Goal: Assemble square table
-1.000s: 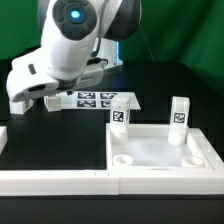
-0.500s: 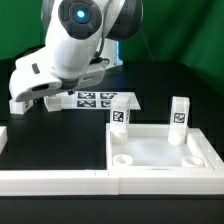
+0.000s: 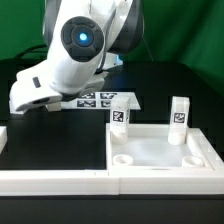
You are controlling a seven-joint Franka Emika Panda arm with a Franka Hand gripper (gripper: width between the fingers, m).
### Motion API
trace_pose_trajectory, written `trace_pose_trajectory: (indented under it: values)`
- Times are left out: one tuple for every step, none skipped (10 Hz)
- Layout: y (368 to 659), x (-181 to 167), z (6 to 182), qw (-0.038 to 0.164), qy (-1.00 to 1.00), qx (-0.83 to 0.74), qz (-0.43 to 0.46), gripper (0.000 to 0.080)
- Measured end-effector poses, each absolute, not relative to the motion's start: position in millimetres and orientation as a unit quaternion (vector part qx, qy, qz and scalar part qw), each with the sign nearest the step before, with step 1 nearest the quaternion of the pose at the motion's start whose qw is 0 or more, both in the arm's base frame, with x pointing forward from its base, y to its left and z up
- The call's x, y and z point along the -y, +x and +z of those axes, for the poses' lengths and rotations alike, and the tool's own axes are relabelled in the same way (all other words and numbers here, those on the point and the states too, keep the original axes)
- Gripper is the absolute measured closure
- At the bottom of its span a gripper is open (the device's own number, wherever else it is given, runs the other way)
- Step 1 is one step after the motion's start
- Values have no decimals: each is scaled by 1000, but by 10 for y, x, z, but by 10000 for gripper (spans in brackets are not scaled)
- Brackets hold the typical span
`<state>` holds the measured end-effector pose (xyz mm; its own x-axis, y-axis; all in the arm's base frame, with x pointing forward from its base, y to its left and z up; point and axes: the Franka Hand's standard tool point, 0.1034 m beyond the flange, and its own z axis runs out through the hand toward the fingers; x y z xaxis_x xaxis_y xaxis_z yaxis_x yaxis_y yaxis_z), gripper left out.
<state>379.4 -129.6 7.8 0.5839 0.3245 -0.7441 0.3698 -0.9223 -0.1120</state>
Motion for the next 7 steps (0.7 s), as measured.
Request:
trace_pose_trajectory:
  values:
    - [3792,1295,76,27,889,-195,-413,431]
    - [3791,1294,76,27,889,-195,-413,511]
    - [3791,1293,76,27,889,-196,-413,511]
    - [3792,1292,76,27,889,-196,-413,511]
    - [3792,1292,75,27,889,-196,-413,511]
    - [3792,1291,75,28,889,-196,-413,511]
    - [3794,1290,76,28,889,-196,-413,511]
